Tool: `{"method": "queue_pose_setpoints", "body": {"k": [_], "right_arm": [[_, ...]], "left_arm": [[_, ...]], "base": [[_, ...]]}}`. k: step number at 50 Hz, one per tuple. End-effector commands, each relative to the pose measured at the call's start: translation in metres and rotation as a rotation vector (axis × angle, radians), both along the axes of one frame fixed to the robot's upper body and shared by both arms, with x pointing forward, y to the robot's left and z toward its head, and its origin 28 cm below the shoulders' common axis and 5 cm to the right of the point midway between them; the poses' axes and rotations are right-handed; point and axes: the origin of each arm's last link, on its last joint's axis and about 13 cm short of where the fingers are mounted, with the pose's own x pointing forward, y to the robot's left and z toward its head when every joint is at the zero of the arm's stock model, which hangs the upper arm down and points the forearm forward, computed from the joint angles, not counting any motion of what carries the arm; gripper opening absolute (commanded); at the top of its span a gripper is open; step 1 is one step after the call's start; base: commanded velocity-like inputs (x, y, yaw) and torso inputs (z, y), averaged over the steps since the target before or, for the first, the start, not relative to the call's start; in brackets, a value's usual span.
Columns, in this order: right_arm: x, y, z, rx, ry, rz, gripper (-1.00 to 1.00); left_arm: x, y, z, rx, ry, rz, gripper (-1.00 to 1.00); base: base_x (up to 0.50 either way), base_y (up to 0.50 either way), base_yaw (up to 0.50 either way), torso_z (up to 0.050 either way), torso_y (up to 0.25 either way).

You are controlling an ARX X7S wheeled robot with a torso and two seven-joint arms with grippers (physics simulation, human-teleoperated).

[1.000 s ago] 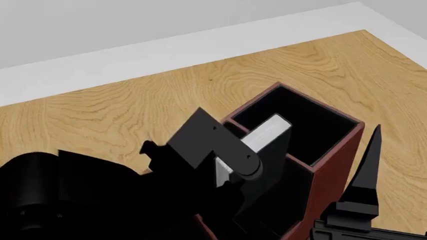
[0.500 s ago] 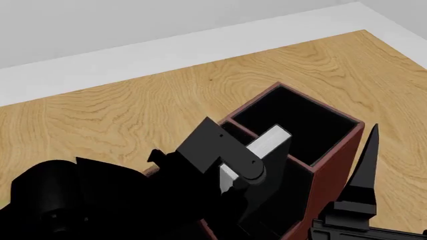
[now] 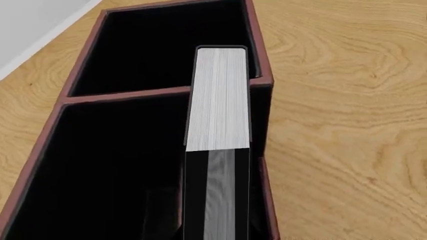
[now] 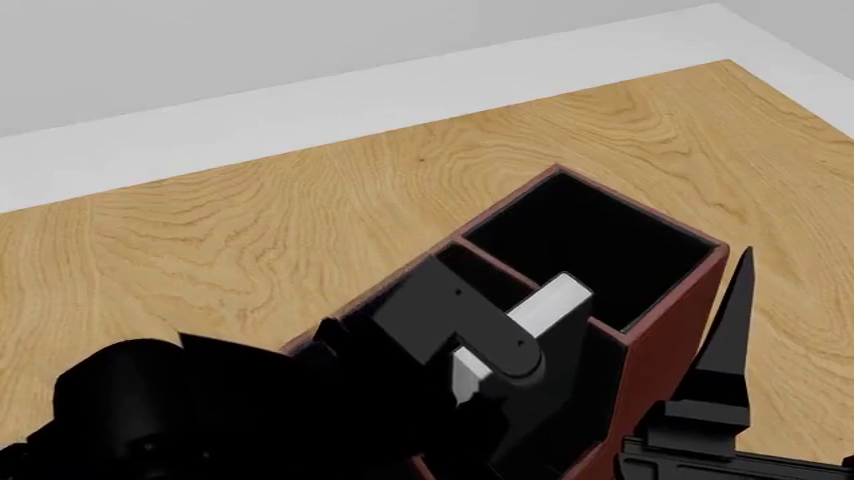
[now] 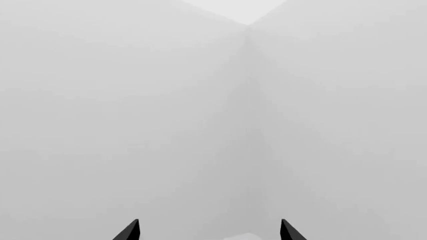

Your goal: Pick up the book and place it in the back compartment of the caddy.

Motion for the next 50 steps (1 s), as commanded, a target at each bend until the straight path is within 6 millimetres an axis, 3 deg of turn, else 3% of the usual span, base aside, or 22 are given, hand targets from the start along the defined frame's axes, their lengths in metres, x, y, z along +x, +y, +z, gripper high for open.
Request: {"method": "queue_pose_setpoints", "body": {"k": [1,23,50], "right_arm": [[0.0,0.0,0.0,0.001,0.0,0.0,1.0],[0.0,0.0,0.0,0.001,0.0,0.005,1.0],[0.001,0.0,0.0,0.001,-0.001,0.008,1.0]], "left_arm": [[0.005,-0.002,0.0,-0.011,-0.028,0.025,-1.0],[0.022,-0.004,-0.015,0.014,0.002,0.063,-1.0],[0.024,-0.012,-0.034,0.022,0.043,0.041,-1.0]], "base": [[0.0,0.0,0.0,0.0,0.0],[0.0,0.0,0.0,0.0,0.002],[0.0,-0.01,-0.01,0.0,-0.004]]}}
